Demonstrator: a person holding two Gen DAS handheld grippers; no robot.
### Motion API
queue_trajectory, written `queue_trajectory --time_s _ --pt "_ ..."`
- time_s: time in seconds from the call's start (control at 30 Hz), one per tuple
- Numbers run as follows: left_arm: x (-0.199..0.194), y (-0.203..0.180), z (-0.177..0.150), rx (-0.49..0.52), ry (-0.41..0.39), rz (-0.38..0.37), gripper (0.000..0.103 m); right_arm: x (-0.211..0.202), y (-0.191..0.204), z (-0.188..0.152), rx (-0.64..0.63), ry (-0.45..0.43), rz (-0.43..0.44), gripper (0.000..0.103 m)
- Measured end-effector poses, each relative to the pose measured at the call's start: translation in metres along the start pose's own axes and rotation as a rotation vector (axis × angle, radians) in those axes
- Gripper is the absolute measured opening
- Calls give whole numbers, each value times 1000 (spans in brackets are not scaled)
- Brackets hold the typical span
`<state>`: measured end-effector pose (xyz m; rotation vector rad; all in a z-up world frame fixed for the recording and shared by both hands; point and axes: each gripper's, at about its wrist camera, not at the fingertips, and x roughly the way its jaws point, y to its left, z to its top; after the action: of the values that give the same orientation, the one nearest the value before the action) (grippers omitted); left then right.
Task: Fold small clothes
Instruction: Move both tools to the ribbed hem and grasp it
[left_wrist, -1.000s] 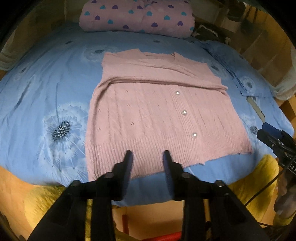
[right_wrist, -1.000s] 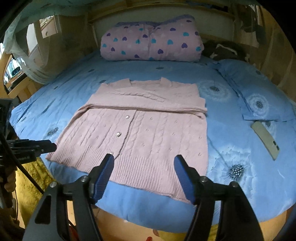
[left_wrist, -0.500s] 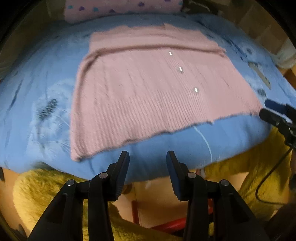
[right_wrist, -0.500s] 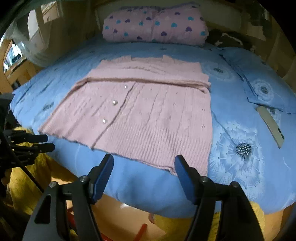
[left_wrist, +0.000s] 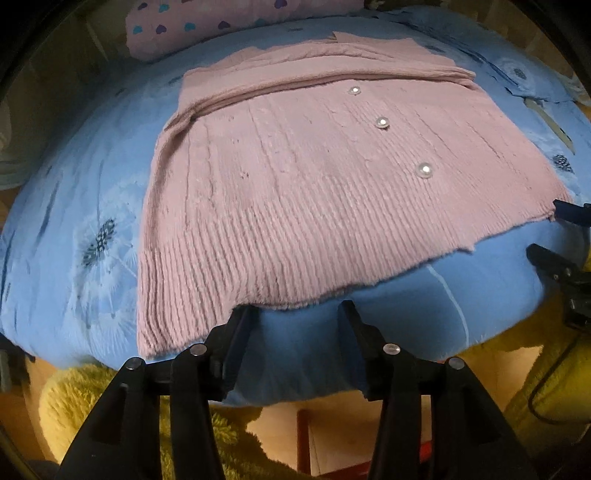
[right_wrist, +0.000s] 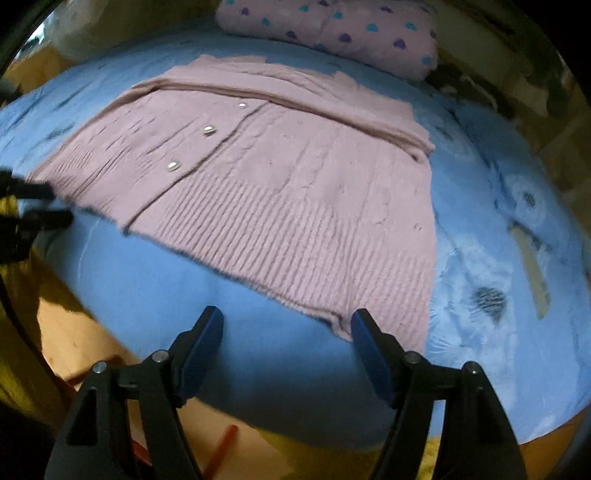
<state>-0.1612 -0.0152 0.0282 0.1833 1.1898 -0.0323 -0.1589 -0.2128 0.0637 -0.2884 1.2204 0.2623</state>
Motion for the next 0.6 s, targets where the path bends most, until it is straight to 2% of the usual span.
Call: queue_trajectory --time_s 0.1,0.3,0.6 --pt "3 2 5 -5 -5 2 43 4 -8 7 69 -25 -5 76" --pt "11 16 12 -98 -2 -63 45 11 -15 9 149 -42 31 77" --pt "17 19 27 -100 -23 -51 45 16 -21 13 189 -61 63 80"
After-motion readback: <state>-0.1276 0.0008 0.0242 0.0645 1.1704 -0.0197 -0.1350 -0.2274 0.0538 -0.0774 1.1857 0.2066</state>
